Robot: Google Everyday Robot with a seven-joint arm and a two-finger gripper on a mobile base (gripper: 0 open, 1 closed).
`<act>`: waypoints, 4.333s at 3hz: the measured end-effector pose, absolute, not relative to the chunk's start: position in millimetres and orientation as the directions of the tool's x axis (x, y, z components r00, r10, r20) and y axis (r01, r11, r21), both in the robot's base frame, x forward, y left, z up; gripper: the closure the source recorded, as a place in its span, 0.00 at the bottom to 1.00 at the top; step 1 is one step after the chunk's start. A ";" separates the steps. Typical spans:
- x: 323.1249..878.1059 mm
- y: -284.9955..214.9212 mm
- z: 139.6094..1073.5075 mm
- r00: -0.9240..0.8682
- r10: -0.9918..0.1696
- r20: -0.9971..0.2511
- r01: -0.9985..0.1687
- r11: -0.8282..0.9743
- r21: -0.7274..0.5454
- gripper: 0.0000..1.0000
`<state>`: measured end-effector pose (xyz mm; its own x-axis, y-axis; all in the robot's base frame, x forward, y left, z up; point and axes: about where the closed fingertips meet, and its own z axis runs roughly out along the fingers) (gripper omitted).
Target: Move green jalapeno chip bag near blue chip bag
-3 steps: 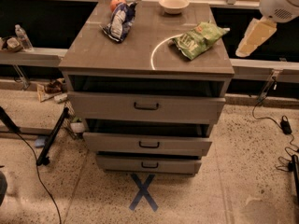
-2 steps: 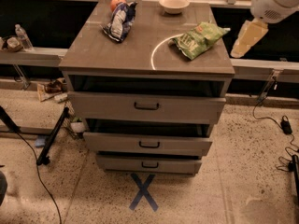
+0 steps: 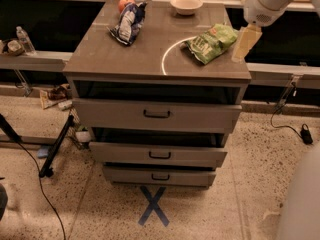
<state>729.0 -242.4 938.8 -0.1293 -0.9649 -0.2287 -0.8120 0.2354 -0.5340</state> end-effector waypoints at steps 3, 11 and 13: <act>805.0 -246.3 912.8 -0.161 -0.965 -0.208 -0.796 0.252 -0.550 0.00; 849.0 -220.6 930.8 -0.226 -0.663 -0.714 -0.680 0.632 -0.372 1.00; 873.3 -144.6 968.2 -0.212 -0.533 -0.819 -0.656 0.699 -0.285 1.00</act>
Offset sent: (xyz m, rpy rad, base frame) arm 0.1095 -0.0156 -0.0102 -0.0315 -0.0352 -0.0509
